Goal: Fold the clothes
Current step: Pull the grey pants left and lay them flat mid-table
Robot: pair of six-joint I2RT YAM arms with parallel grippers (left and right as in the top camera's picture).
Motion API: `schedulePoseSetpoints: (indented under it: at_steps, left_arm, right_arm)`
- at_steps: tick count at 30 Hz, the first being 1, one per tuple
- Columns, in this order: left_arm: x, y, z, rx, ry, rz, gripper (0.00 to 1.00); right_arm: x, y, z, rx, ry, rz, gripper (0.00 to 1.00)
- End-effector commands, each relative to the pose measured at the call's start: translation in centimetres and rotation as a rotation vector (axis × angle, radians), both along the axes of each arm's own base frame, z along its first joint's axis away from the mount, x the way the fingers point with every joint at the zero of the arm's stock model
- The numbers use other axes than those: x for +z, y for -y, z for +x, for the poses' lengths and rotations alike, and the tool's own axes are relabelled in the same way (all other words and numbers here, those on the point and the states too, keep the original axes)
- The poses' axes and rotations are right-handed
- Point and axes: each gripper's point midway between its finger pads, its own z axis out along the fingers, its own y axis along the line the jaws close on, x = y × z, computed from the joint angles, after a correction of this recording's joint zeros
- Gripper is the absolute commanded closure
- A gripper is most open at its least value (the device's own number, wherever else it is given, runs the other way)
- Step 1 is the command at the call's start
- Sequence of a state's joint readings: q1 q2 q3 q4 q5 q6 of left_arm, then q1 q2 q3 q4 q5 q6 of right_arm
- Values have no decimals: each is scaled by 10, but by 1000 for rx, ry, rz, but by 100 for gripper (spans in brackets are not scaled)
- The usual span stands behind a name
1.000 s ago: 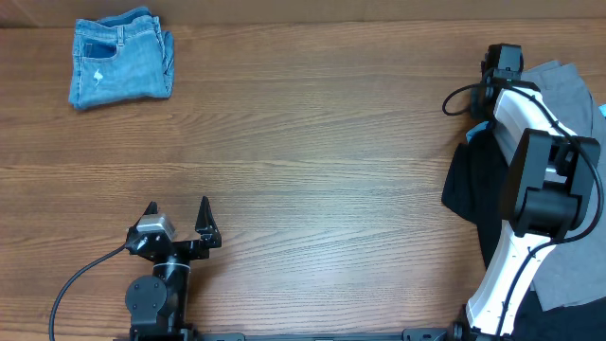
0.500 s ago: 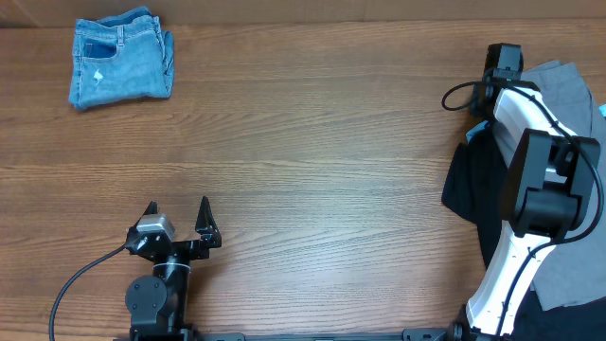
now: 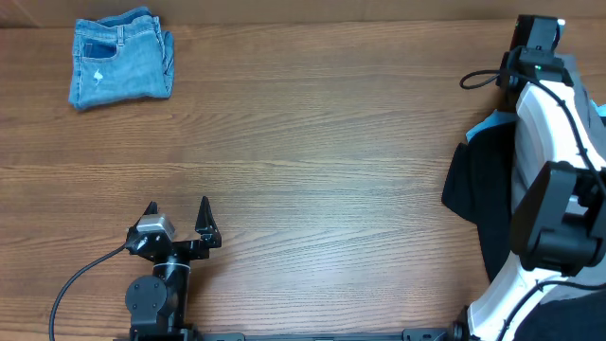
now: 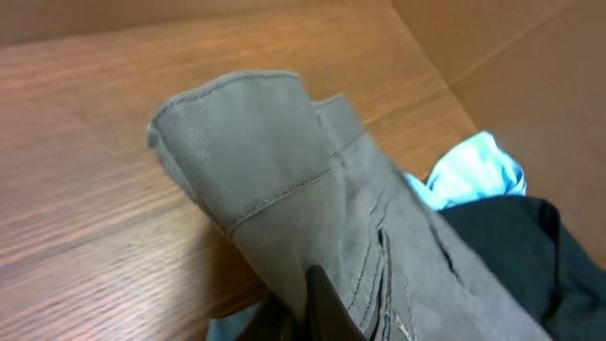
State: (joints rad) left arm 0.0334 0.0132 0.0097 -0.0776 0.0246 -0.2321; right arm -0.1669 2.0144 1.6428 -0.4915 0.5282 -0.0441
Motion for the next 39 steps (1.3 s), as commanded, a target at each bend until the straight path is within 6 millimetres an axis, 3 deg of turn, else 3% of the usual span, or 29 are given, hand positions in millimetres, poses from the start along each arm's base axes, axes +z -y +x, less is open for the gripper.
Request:
schedulePoseSetpoints:
  at_steps: [1, 8, 12, 16, 20, 25, 32, 35, 39]
  left_arm:
    - [0, -2, 0, 11, 4, 20, 0]
    - [0, -2, 0, 11, 4, 20, 0]
    - [0, -2, 0, 11, 4, 20, 0]
    - [0, -2, 0, 10, 4, 20, 0]
    - [0, -2, 0, 11, 4, 20, 0]
    - [0, -2, 0, 11, 4, 20, 0]
    - [0, -2, 0, 10, 4, 20, 0]
    - [0, -2, 0, 11, 4, 20, 0]
    - [0, -2, 0, 11, 4, 20, 0]
  right_arm:
    - [53, -32, 10, 49, 118, -19, 96]
    - [101, -72, 12, 91, 225, -63, 96]
    - [105, -114, 18, 184, 232, -35, 96]
    - [93, -194, 24, 386, 222, 95, 96]
    - [99, -280, 24, 522, 299, 272, 96]
    - [108, -394, 2, 714, 347, 547, 96]
    - [96, -511, -55, 855, 282, 727, 96]
    - [78, -550, -81, 904, 220, 776, 96]
    - [64, -584, -108, 964, 173, 785, 96]
